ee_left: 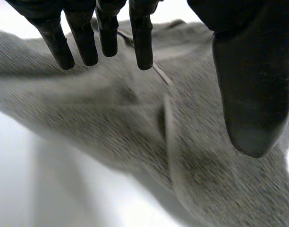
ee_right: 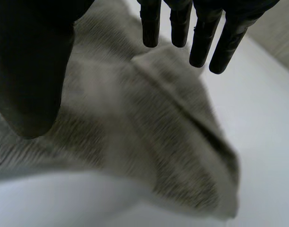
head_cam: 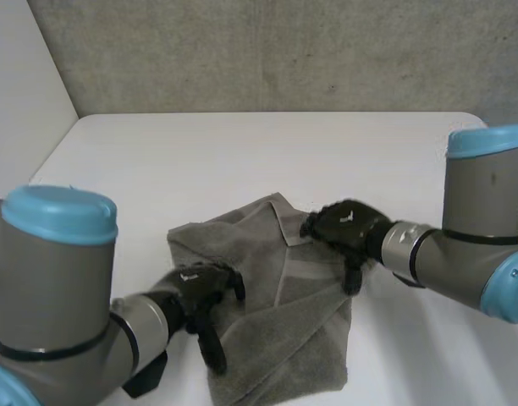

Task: Fold the towel.

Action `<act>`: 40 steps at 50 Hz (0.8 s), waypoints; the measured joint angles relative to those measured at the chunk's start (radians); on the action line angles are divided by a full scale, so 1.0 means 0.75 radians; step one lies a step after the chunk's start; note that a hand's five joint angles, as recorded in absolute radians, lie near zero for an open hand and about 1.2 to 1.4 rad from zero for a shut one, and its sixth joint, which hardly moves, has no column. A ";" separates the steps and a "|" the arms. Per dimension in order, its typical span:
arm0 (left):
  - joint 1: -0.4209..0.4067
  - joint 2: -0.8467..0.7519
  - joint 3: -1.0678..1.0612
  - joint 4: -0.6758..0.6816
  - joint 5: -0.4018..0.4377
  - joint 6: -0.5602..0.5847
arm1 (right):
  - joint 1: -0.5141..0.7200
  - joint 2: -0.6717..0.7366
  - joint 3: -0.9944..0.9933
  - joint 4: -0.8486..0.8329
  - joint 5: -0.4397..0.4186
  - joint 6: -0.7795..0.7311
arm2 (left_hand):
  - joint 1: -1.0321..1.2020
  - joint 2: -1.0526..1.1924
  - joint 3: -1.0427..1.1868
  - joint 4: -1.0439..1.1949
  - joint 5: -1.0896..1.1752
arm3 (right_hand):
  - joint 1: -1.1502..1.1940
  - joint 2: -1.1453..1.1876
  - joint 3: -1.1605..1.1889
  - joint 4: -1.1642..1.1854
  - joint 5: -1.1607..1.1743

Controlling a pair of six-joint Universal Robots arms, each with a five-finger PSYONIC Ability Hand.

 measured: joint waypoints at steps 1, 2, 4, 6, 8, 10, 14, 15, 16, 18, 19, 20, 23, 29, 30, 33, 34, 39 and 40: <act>-0.006 -0.001 -0.004 0.000 0.001 0.000 | 0.000 0.006 0.004 0.002 -0.002 -0.014 | 0.000 0.000 0.000 0.000 0.000 | 0.000 0.000 0.000 0.000 0.000; -0.019 -0.007 -0.010 0.002 0.001 -0.001 | 0.001 0.019 0.012 0.006 -0.007 -0.038 | 0.000 0.000 0.000 0.000 0.000 | 0.000 0.000 0.000 0.000 0.000; -0.039 -0.017 -0.014 0.006 0.000 -0.002 | 0.006 0.043 0.019 0.008 -0.023 -0.071 | 0.000 0.000 0.000 0.000 0.000 | 0.000 0.000 0.000 0.000 0.000; -0.051 -0.028 -0.014 0.011 -0.001 -0.002 | 0.010 0.061 0.020 0.008 -0.038 -0.085 | 0.000 0.000 0.000 0.000 0.000 | 0.000 0.000 0.000 0.000 0.000; -0.063 -0.042 -0.012 0.018 -0.004 -0.003 | 0.016 0.079 0.016 0.007 -0.055 -0.095 | 0.000 0.000 0.000 0.000 0.000 | 0.000 0.000 0.000 0.000 0.000; -0.071 -0.058 -0.010 0.027 -0.007 -0.003 | 0.022 0.095 0.007 0.007 -0.067 -0.102 | 0.000 0.000 0.000 0.000 0.000 | 0.000 0.000 0.000 0.000 0.000; -0.079 -0.088 -0.006 0.044 -0.013 -0.004 | 0.041 0.128 -0.027 0.007 -0.082 -0.125 | 0.005 0.000 0.001 0.000 0.005 | 0.187 0.170 0.170 0.164 0.199; -0.081 -0.096 -0.005 0.049 -0.015 -0.004 | 0.047 0.137 -0.036 0.007 -0.084 -0.131 | 0.052 0.038 0.034 0.033 0.052 | 0.365 0.353 0.350 0.337 0.359; -0.081 -0.099 -0.005 0.051 -0.015 -0.004 | 0.049 0.140 -0.040 0.007 -0.085 -0.135 | 0.070 0.061 0.054 0.053 0.079 | 0.472 0.463 0.456 0.442 0.477; -0.082 -0.108 -0.003 0.060 -0.017 -0.004 | 0.056 0.150 -0.054 0.007 -0.087 -0.144 | 0.272 0.246 0.233 0.230 0.270 | 0.789 0.775 0.766 0.749 0.758; -0.082 -0.111 -0.003 0.066 -0.018 -0.004 | 0.059 0.152 -0.061 0.007 -0.088 -0.146 | 0.404 0.388 0.374 0.374 0.410 | 0.981 0.939 0.923 0.934 0.932; -0.082 -0.113 -0.003 0.073 -0.019 -0.004 | 0.061 0.153 -0.067 0.007 -0.088 -0.147 | 0.571 0.566 0.548 0.527 0.560 | 1.156 1.149 1.117 1.139 1.113; -0.083 -0.117 -0.002 0.100 -0.019 -0.005 | 0.065 0.146 -0.081 0.005 -0.090 -0.139 | 0.998 1.004 0.962 0.975 1.002 | 1.381 1.371 1.388 1.422 1.394; -0.089 -0.153 0.021 0.168 -0.018 -0.004 | 0.078 0.072 -0.107 -0.058 -0.096 -0.042 | 1.375 1.427 1.406 1.446 1.420 | 1.382 1.371 1.392 1.431 1.394; -0.089 -0.161 0.030 0.175 -0.018 -0.004 | 0.080 0.060 -0.111 -0.074 -0.096 -0.021 | 1.375 1.427 1.406 1.451 1.420 | 1.382 1.371 1.392 1.431 1.394; -0.087 -0.201 0.089 0.202 -0.017 -0.003 | 0.087 0.003 -0.134 -0.153 -0.092 0.079 | 1.378 1.427 1.406 1.451 1.421 | 1.382 1.371 1.404 1.431 1.395; -0.079 -0.222 0.146 0.210 -0.017 0.000 | 0.089 -0.028 -0.157 -0.216 -0.086 0.146 | 1.378 1.427 1.408 1.451 1.421 | 1.382 1.371 1.414 1.431 1.394; -0.018 -0.259 0.409 0.218 -0.022 0.012 | 0.094 -0.092 -0.237 -0.432 -0.036 0.330 | 1.379 1.427 1.414 1.456 1.422 | 1.388 1.371 1.431 1.437 1.394; 0.004 -0.265 0.492 0.216 -0.024 0.014 | 0.094 -0.108 -0.257 -0.499 -0.016 0.373 | 1.380 1.427 1.416 1.456 1.426 | 1.388 1.371 1.433 1.438 1.395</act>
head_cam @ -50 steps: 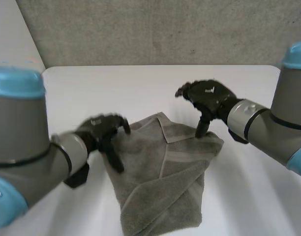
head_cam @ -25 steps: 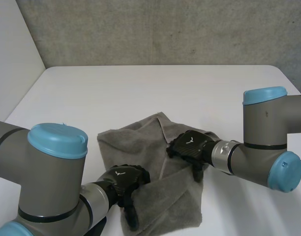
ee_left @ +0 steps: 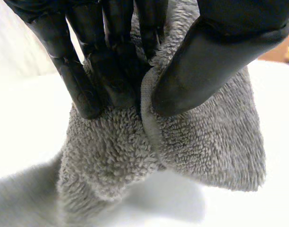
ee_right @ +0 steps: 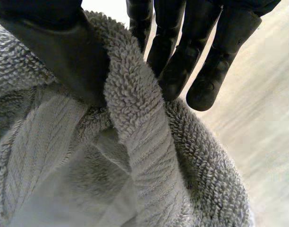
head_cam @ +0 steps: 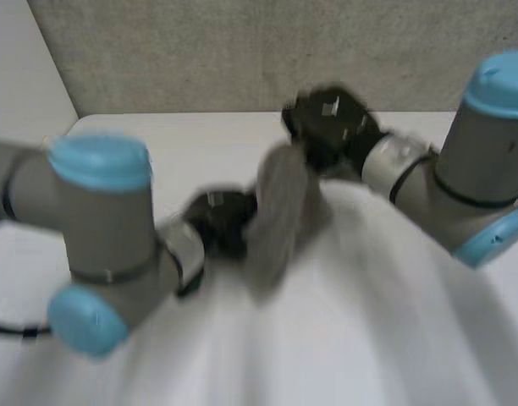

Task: Fold the towel.

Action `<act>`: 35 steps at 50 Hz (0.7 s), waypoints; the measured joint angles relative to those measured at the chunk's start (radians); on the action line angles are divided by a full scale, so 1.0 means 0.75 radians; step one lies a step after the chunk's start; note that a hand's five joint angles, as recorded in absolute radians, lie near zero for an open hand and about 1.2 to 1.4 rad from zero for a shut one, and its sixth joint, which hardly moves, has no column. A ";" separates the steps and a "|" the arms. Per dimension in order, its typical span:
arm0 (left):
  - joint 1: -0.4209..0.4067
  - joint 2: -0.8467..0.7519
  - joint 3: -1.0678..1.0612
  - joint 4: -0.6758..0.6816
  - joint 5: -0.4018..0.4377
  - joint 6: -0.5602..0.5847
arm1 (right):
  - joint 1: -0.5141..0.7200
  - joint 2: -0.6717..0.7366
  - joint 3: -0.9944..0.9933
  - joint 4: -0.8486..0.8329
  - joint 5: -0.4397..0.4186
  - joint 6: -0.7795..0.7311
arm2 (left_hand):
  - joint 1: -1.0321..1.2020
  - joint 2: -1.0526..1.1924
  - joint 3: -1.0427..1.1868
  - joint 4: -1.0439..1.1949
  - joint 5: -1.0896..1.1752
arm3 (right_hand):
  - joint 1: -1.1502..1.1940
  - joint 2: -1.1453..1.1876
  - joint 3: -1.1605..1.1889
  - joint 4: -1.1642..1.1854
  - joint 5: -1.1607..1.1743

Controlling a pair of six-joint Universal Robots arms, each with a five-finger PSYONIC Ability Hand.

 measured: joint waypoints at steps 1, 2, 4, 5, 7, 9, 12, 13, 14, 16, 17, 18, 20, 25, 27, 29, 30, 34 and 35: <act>0.026 -0.004 0.101 0.001 -0.005 0.002 | 0.000 -0.016 -0.015 -0.074 0.025 0.041 | 0.000 0.001 0.001 0.000 0.002 | 0.000 0.000 0.001 0.000 0.000; 0.049 -0.006 0.202 -0.001 -0.011 0.004 | -0.001 -0.032 -0.023 -0.151 0.051 0.079 | 0.000 0.001 0.001 0.000 0.002 | 0.001 0.000 0.002 0.000 0.000; 0.083 -0.011 0.344 -0.004 -0.020 0.007 | -0.003 -0.059 -0.026 -0.277 0.095 0.135 | 0.001 0.001 0.001 0.000 0.004 | 0.004 0.002 0.002 0.000 0.003; 0.106 -0.013 0.445 -0.004 -0.027 0.009 | -0.004 -0.077 -0.019 -0.357 0.125 0.169 | 0.001 0.001 0.001 0.000 0.006 | 0.004 0.002 0.005 0.000 0.003; 0.142 -0.017 0.637 -0.007 -0.052 0.013 | -0.008 -0.115 0.007 -0.504 0.177 0.230 | 0.001 0.001 0.001 0.000 0.007 | 0.004 0.002 0.011 0.000 0.005; 0.167 -0.016 0.817 -0.008 -0.083 0.019 | -0.009 -0.153 0.044 -0.603 0.217 0.276 | 0.001 0.001 0.001 0.000 0.007 | 0.004 0.012 0.016 0.000 0.007; 0.182 -0.006 0.959 -0.012 -0.112 0.026 | -0.008 -0.188 0.086 -0.627 0.239 0.303 | 0.001 0.001 0.008 0.000 0.007 | 0.004 0.014 0.020 0.000 0.007; 0.185 0.003 0.987 -0.014 -0.120 0.028 | -0.008 -0.198 0.103 -0.600 0.240 0.306 | 0.001 0.001 0.015 0.000 0.007 | -0.002 0.008 0.003 -0.018 -0.001; 0.188 0.013 0.994 -0.018 -0.125 0.030 | -0.008 -0.204 0.118 -0.546 0.236 0.305 | 0.001 0.002 0.015 0.000 0.007 | -0.004 0.006 -0.044 -0.065 -0.003; 0.189 0.031 0.973 -0.026 -0.129 0.032 | -0.008 -0.206 0.133 -0.455 0.222 0.293 | 0.001 0.013 0.016 0.000 0.007 | -0.084 -0.082 -0.168 -0.187 -0.088; 0.190 0.047 0.934 -0.032 -0.129 0.033 | -0.008 -0.201 0.142 -0.374 0.206 0.274 | 0.002 0.017 0.020 0.000 0.007 | -0.188 -0.202 -0.264 -0.281 -0.185; 0.190 0.065 0.875 -0.037 -0.125 0.034 | -0.008 -0.190 0.150 -0.284 0.184 0.242 | 0.005 0.019 0.025 0.001 0.008 | -0.331 -0.354 -0.412 -0.411 -0.329; 0.189 0.090 0.770 -0.043 -0.112 0.034 | -0.007 -0.168 0.162 -0.155 0.148 0.182 | 0.006 0.025 0.027 0.001 0.015 | -0.510 -0.514 -0.559 -0.573 -0.506; 0.181 0.147 0.317 -0.027 -0.002 0.034 | -0.004 -0.091 0.237 0.199 0.036 -0.146 | 0.006 0.025 0.027 0.006 0.026 | -0.825 -0.790 -0.860 -0.889 -0.851; 0.177 0.151 0.167 -0.007 0.044 0.033 | -0.004 -0.070 0.269 0.270 0.016 -0.262 | 0.006 0.025 0.027 0.006 0.027 | -0.831 -0.790 -0.868 -0.898 -0.867; 0.175 0.150 0.055 0.016 0.078 0.033 | -0.005 -0.054 0.293 0.312 0.007 -0.349 | 0.006 0.025 0.027 0.006 0.027 | -0.851 -0.809 -0.885 -0.909 -0.887; 0.173 0.148 -0.018 0.034 0.098 0.034 | -0.005 -0.045 0.309 0.333 0.005 -0.397 | 0.006 0.025 0.027 0.006 0.027 | -0.869 -0.831 -0.909 -0.930 -0.906; 0.174 0.138 -0.192 0.102 0.137 0.034 | -0.012 -0.032 0.337 0.367 0.010 -0.482 | 0.006 0.025 0.027 0.006 0.027 | -0.916 -0.876 -0.961 -0.976 -0.950; 0.177 0.135 -0.230 0.124 0.143 0.035 | -0.015 -0.033 0.341 0.374 0.013 -0.491 | 0.006 0.026 0.027 0.006 0.027 | -0.938 -0.903 -0.985 -0.998 -0.975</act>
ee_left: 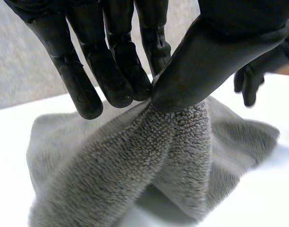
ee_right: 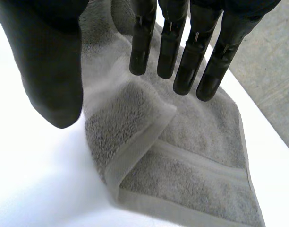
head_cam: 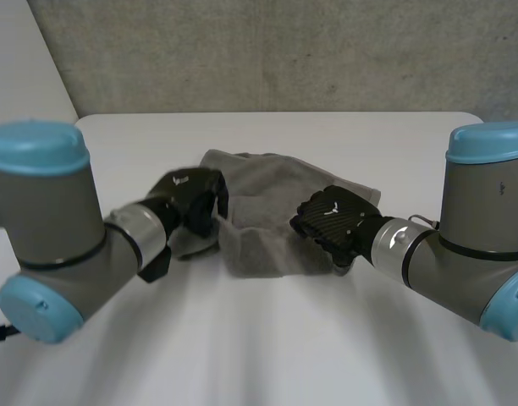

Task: Fold the towel.

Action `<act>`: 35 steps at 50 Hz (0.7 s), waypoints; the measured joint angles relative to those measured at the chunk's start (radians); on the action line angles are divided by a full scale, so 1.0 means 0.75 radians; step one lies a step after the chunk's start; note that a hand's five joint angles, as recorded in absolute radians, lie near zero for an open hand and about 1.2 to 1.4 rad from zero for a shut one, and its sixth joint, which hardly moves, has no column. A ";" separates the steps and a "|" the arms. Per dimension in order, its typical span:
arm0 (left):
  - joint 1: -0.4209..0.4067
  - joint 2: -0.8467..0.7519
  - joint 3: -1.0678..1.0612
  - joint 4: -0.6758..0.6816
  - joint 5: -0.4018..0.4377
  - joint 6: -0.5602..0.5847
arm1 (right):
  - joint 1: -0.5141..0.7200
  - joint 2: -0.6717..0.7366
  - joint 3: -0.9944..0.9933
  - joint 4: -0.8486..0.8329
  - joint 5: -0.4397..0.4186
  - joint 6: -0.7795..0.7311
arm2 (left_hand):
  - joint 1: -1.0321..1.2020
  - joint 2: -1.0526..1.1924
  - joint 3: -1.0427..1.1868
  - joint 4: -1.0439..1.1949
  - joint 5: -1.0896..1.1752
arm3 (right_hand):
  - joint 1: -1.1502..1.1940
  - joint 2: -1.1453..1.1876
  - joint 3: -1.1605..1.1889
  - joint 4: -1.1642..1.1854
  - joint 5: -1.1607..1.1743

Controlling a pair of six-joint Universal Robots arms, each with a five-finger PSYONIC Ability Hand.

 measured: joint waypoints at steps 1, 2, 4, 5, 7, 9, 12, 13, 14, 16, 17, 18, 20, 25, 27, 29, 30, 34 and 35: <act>0.002 -0.001 -0.016 0.010 0.002 0.000 | -0.002 -0.001 0.001 0.004 0.002 -0.003 | 0.000 0.000 0.000 0.000 0.000 | -0.015 -0.022 -0.017 -0.016 -0.017; 0.006 -0.002 -0.041 0.028 0.004 0.000 | -0.004 -0.003 0.001 0.009 0.005 -0.005 | 0.000 0.000 0.000 0.000 0.000 | -0.053 -0.067 -0.056 -0.055 -0.056; 0.012 -0.001 -0.063 0.047 0.004 0.000 | -0.006 -0.009 -0.003 0.015 0.009 -0.001 | -0.013 -0.030 -0.028 -0.026 -0.020 | -0.105 -0.123 -0.108 -0.110 -0.106; 0.016 0.001 -0.070 0.054 0.004 0.000 | -0.007 -0.011 -0.004 0.017 0.010 0.003 | -0.067 -0.123 -0.118 -0.135 -0.112 | -0.116 -0.133 -0.118 -0.121 -0.118; 0.025 0.004 -0.076 0.062 0.003 0.001 | -0.006 -0.019 -0.010 0.020 0.015 0.022 | -0.277 -0.369 -0.344 -0.374 -0.333 | -0.133 -0.146 -0.137 -0.142 -0.137; 0.039 0.016 -0.077 0.066 0.001 0.001 | -0.004 -0.026 -0.018 0.016 0.022 0.069 | -0.628 -0.719 -0.698 -0.723 -0.688 | -0.148 -0.146 -0.152 -0.156 -0.153; 0.051 0.040 -0.075 0.066 0.000 0.002 | 0.000 -0.031 -0.028 0.005 0.028 0.142 | -0.943 -1.021 -1.005 -1.035 -1.018 | -0.155 -0.167 -0.160 -0.166 -0.165; 0.056 0.052 -0.075 0.065 0.000 0.002 | 0.003 -0.032 -0.035 -0.005 0.031 0.189 | -1.036 -1.097 -1.086 -1.114 -1.105 | -0.165 -0.179 -0.169 -0.175 -0.175; 0.060 0.066 -0.076 0.064 -0.001 0.002 | 0.004 -0.031 -0.043 -0.014 0.034 0.236 | -1.081 -1.146 -1.135 -1.159 -1.158 | -0.179 -0.194 -0.182 -0.188 -0.188; 0.068 0.088 -0.080 0.063 -0.002 0.002 | 0.008 -0.021 -0.063 -0.039 0.039 0.329 | -1.158 -1.217 -1.205 -1.239 -1.243 | -0.223 -0.247 -0.232 -0.242 -0.240; 0.070 0.094 -0.082 0.063 -0.002 0.002 | 0.009 -0.018 -0.068 -0.045 0.040 0.353 | -1.182 -1.248 -1.235 -1.271 -1.270 | -0.239 -0.267 -0.247 -0.259 -0.255; 0.075 0.107 -0.090 0.062 -0.002 0.003 | 0.012 -0.003 -0.086 -0.063 0.046 0.414 | -1.223 -1.295 -1.281 -1.311 -1.319 | -0.274 -0.303 -0.280 -0.301 -0.294; 0.083 0.131 -0.114 0.063 -0.002 0.005 | 0.016 0.032 -0.125 -0.089 0.058 0.508 | -1.271 -1.350 -1.338 -1.367 -1.382 | -0.331 -0.343 -0.327 -0.361 -0.357; 0.109 0.165 -0.196 0.068 -0.003 0.046 | 0.036 0.178 -0.288 -0.106 0.100 0.685 | -1.309 -1.399 -1.391 -1.412 -1.431 | -0.429 -0.443 -0.433 -0.423 -0.401; 0.121 0.169 -0.226 0.071 -0.002 0.075 | 0.047 0.235 -0.356 -0.094 0.109 0.722 | -1.309 -1.404 -1.392 -1.416 -1.437 | -0.429 -0.443 -0.433 -0.423 -0.401; 0.142 0.171 -0.270 0.081 -0.001 0.126 | 0.065 0.323 -0.464 -0.063 0.118 0.757 | -1.336 -1.429 -1.422 -1.447 -1.448 | -0.429 -0.443 -0.433 -0.423 -0.401; 0.148 0.171 -0.281 0.084 -0.001 0.139 | 0.071 0.346 -0.491 -0.052 0.119 0.763 | -1.339 -1.434 -1.427 -1.451 -1.449 | -0.429 -0.443 -0.433 -0.423 -0.401; 0.195 0.169 -0.345 0.111 -0.001 0.228 | 0.109 0.498 -0.683 0.037 0.124 0.785 | -1.340 -1.438 -1.431 -1.457 -1.453 | -0.429 -0.443 -0.433 -0.423 -0.401; 0.211 0.168 -0.362 0.122 0.001 0.253 | 0.119 0.548 -0.749 0.073 0.124 0.787 | -1.340 -1.439 -1.431 -1.457 -1.454 | -0.429 -0.443 -0.433 -0.423 -0.401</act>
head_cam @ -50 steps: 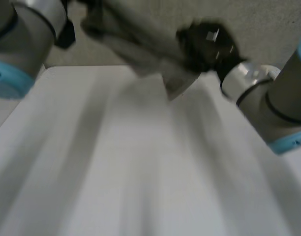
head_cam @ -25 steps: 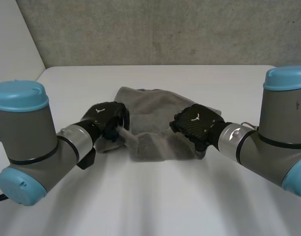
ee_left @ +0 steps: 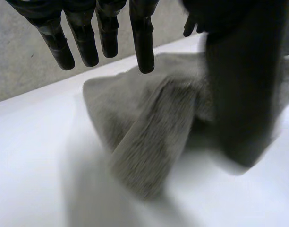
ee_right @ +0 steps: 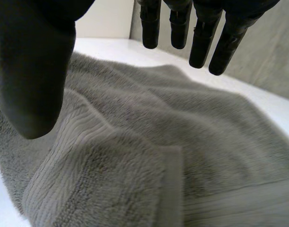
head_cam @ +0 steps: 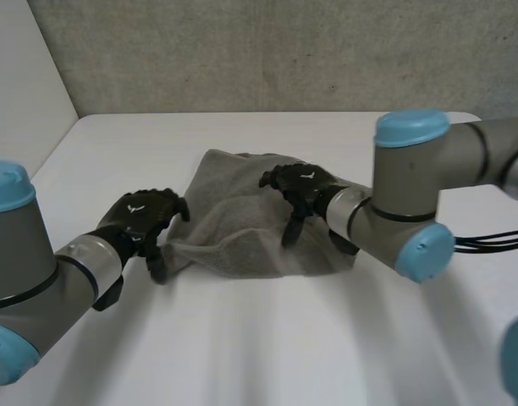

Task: Fold the towel.

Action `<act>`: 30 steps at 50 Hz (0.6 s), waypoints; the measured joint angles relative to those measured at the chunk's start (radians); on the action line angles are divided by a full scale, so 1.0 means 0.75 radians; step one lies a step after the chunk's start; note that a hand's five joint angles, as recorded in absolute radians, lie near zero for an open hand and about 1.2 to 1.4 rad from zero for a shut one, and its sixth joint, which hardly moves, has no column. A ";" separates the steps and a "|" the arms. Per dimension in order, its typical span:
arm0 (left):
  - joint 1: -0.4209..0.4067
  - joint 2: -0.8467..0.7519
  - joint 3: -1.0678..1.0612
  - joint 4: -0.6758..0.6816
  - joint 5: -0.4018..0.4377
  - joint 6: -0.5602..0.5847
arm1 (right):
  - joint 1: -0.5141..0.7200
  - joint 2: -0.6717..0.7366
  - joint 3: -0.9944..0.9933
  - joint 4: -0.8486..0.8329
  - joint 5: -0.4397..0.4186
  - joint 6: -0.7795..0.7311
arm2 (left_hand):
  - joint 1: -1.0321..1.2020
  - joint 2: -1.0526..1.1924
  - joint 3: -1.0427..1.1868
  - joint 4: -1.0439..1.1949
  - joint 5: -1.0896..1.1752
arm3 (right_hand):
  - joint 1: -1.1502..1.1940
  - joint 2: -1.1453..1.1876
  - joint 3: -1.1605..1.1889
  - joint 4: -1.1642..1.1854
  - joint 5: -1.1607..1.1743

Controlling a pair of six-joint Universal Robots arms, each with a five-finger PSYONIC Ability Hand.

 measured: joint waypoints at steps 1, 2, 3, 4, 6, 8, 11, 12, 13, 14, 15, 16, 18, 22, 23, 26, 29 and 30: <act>0.017 -0.001 -0.015 0.009 0.002 0.020 | 0.009 0.052 -0.070 0.042 0.000 0.001 | 0.000 0.000 0.000 0.000 0.000 | 0.000 0.000 0.000 0.000 0.000; 0.024 -0.002 -0.020 0.013 0.003 0.028 | 0.012 0.072 -0.096 0.058 0.000 0.002 | 0.000 0.000 0.000 0.000 0.000 | 0.000 0.000 0.000 0.000 0.000; 0.043 -0.002 -0.032 0.023 0.006 0.046 | 0.020 0.126 -0.172 0.103 0.000 0.001 | 0.000 -0.001 0.000 0.000 -0.001 | 0.000 0.000 0.000 0.000 0.000; 0.054 -0.003 -0.038 0.028 0.010 0.053 | 0.023 0.144 -0.197 0.119 0.000 0.001 | 0.000 -0.001 0.000 0.000 -0.001 | 0.000 0.000 0.000 0.000 0.000; 0.081 -0.006 -0.050 0.040 0.021 0.067 | 0.037 0.218 -0.303 0.183 -0.001 0.000 | 0.000 -0.003 0.000 0.000 -0.001 | 0.001 0.000 0.000 0.000 0.000; 0.112 -0.011 -0.056 0.049 0.039 0.075 | 0.054 0.292 -0.411 0.243 -0.001 -0.001 | 0.000 -0.003 0.000 0.000 -0.002 | 0.002 0.000 0.000 0.000 0.002; 0.141 -0.023 -0.055 0.056 0.067 0.076 | 0.071 0.359 -0.507 0.289 -0.001 -0.003 | 0.000 -0.003 0.000 0.000 -0.002 | 0.032 0.007 0.010 0.008 0.033; 0.151 -0.032 -0.052 0.059 0.079 0.076 | 0.075 0.378 -0.534 0.299 -0.001 -0.003 | 0.000 -0.003 0.000 0.000 -0.002 | 0.080 0.050 0.061 0.050 0.085; 0.161 -0.046 -0.048 0.063 0.095 0.074 | 0.080 0.399 -0.562 0.309 0.000 -0.004 | 0.000 -0.003 0.000 0.000 -0.002 | 0.179 0.143 0.167 0.147 0.200; 0.165 -0.054 -0.045 0.065 0.103 0.073 | 0.082 0.409 -0.575 0.312 0.000 -0.004 | 0.000 -0.003 0.000 0.000 -0.002 | 0.247 0.211 0.240 0.203 0.257; 0.171 -0.070 -0.039 0.069 0.116 0.070 | 0.086 0.422 -0.592 0.316 0.000 -0.005 | 0.000 -0.003 0.000 0.000 -0.002 | 0.375 0.345 0.370 0.347 0.394; 0.173 -0.079 -0.036 0.072 0.123 0.069 | 0.087 0.426 -0.599 0.317 0.000 -0.005 | 0.000 -0.003 0.000 0.000 -0.003 | 0.461 0.436 0.438 0.417 0.459; 0.175 -0.114 -0.023 0.080 0.148 0.062 | 0.093 0.435 -0.613 0.317 0.001 -0.005 | 0.000 -0.003 0.000 0.000 -0.003 | 0.854 0.836 0.794 0.800 0.843; 0.165 -0.161 -0.003 0.089 0.183 0.051 | 0.104 0.420 -0.614 0.314 0.001 -0.008 | 0.000 -0.003 0.000 0.000 -0.003 | 1.284 1.266 1.235 1.250 1.290; 0.162 -0.170 0.001 0.089 0.190 0.047 | 0.106 0.416 -0.613 0.313 0.000 -0.009 | 0.000 -0.003 0.000 0.000 -0.003 | 1.315 1.295 1.263 1.274 1.322; 0.143 -0.200 0.020 0.092 0.221 0.022 | 0.113 0.374 -0.595 0.313 0.000 -0.016 | 0.000 -0.003 0.000 0.000 -0.003 | 1.379 1.344 1.347 1.363 1.392; 0.127 -0.218 0.035 0.093 0.241 -0.003 | 0.109 0.336 -0.570 0.313 0.001 -0.018 | 0.000 -0.003 0.000 0.000 -0.003 | 1.379 1.348 1.350 1.366 1.394; 0.118 -0.226 0.044 0.093 0.250 -0.020 | 0.102 0.312 -0.548 0.313 0.002 -0.019 | 0.001 -0.001 0.001 0.001 0.001 | 1.384 1.348 1.350 1.366 1.394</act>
